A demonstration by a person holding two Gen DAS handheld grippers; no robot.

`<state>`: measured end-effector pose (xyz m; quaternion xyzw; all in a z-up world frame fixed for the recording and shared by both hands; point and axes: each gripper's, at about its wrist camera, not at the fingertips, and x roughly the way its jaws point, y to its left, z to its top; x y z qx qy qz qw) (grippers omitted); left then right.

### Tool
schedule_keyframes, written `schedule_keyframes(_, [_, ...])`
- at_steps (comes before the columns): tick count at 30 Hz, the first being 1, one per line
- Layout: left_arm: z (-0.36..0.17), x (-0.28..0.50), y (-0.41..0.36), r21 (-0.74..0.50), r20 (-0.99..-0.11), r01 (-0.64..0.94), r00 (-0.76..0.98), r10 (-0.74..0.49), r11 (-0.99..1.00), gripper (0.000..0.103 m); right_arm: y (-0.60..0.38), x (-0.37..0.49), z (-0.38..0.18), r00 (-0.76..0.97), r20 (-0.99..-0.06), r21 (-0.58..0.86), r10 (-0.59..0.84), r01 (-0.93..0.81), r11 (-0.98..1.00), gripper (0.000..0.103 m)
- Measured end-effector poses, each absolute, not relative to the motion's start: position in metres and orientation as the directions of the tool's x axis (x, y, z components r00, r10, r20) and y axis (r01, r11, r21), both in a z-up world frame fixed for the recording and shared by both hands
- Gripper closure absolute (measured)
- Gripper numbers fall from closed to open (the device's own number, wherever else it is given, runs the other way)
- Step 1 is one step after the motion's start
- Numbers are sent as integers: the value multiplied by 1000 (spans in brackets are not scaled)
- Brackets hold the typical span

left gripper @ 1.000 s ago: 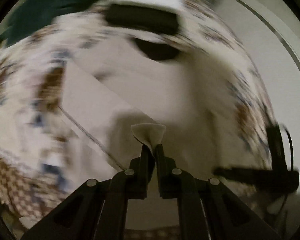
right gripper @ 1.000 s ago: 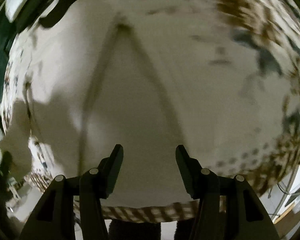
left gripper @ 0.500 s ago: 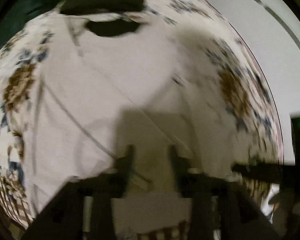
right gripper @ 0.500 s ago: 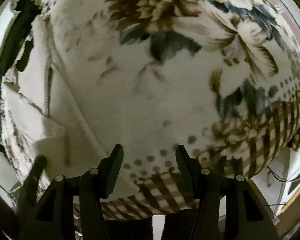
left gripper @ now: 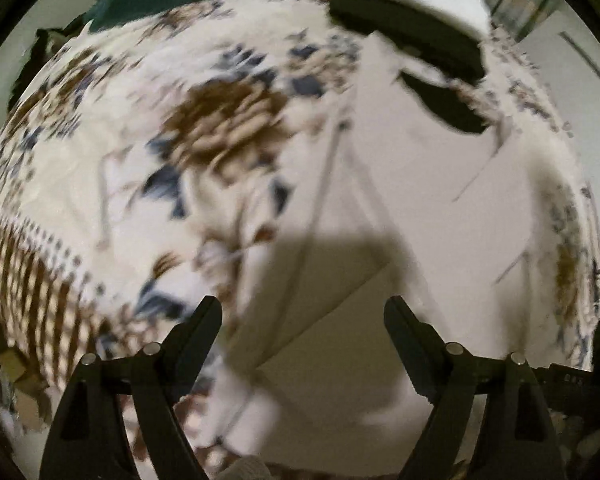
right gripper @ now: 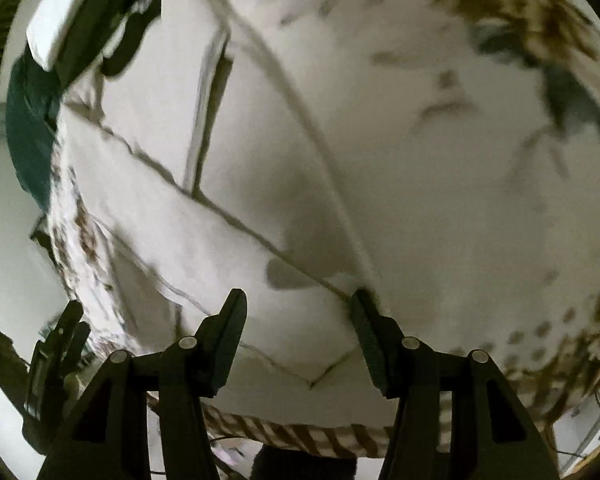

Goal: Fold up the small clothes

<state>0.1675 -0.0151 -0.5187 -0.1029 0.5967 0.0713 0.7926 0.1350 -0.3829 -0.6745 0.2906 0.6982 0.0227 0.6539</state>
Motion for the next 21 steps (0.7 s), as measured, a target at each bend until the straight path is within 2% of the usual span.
schedule_keyframes(1, [-522, 164, -13, -72, -964, -240, 268, -6, 968, 21, -377, 131, -676, 7, -922, 363, 386, 355, 861, 94])
schedule_keyframes(3, [-527, 156, -9, -61, -969, -244, 248, 1, 968, 21, -350, 136, -679, -13, -941, 316, 339, 329, 890, 99])
schedule_keyframes(8, [-528, 161, -12, -62, -973, -243, 231, -4, 968, 20, -342, 112, -686, -73, -947, 280, 312, 285, 917, 100])
schedule_keyframes(9, [-526, 171, -15, -67, -971, -241, 238, -7, 968, 20, -345, 109, -689, -87, -945, 278, 315, 292, 915, 100])
schedule_keyframes(11, [-519, 195, -18, -78, -964, -239, 267, -12, 968, 21, -354, 108, -693, -102, -941, 272, 321, 334, 902, 86])
schedule_keyframes(13, [-507, 235, -22, -98, -948, -232, 318, -19, 968, 21, -364, 118, -688, -85, -933, 294, 349, 380, 877, 64])
schedule_keyframes(18, [-489, 336, -34, -133, -916, -182, 398, -51, 974, 21, -377, 176, -663, 63, -925, 363, 376, 441, 821, 63])
schedule_keyframes(21, [-491, 396, -47, -109, -909, -118, 413, -51, 987, 20, -378, 227, -652, 143, -918, 394, 370, 444, 805, 63])
